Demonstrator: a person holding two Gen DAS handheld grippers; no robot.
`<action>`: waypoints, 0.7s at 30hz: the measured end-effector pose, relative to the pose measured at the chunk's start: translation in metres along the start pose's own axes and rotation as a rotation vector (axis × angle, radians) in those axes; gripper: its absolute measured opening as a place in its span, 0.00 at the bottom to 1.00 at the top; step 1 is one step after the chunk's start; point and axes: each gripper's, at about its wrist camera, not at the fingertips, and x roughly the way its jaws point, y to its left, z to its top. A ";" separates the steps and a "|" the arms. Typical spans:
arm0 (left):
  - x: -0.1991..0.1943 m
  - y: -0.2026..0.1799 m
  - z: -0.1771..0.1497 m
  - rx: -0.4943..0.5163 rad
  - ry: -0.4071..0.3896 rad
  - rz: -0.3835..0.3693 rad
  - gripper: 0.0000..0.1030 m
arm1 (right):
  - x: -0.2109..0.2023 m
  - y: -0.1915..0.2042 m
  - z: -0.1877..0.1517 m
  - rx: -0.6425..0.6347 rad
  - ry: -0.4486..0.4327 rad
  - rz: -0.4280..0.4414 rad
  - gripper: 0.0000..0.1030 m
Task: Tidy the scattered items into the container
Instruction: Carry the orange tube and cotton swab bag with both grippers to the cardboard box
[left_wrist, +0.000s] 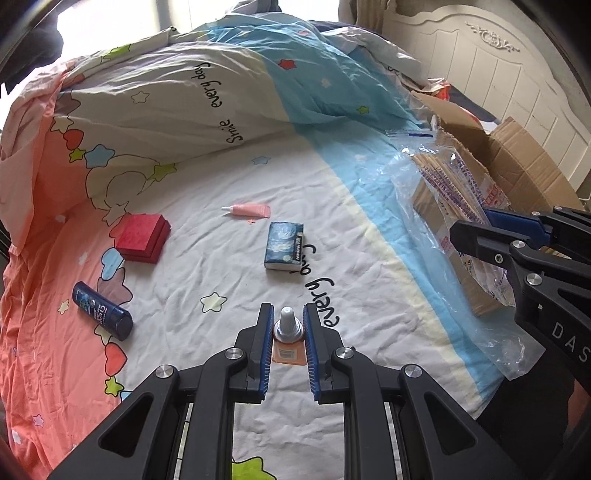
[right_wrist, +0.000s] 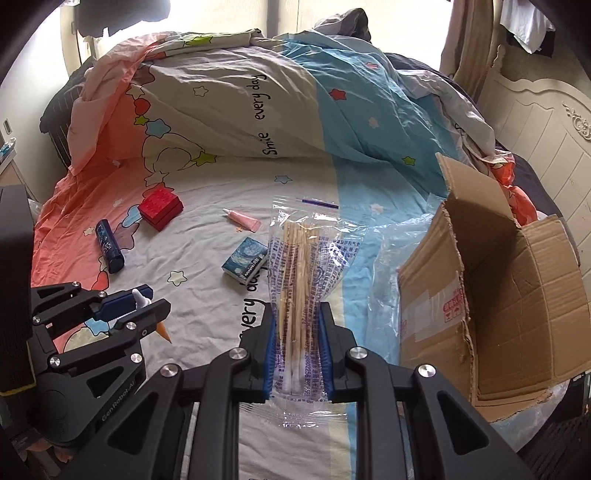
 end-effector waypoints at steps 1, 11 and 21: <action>-0.001 -0.004 0.001 0.008 -0.002 -0.003 0.16 | -0.003 -0.003 -0.001 0.002 -0.002 -0.005 0.19; -0.007 -0.037 0.016 0.063 -0.021 -0.025 0.16 | -0.027 -0.029 -0.005 0.044 -0.036 -0.015 0.19; -0.012 -0.076 0.038 0.138 -0.043 -0.058 0.16 | -0.048 -0.063 -0.008 0.093 -0.071 -0.052 0.19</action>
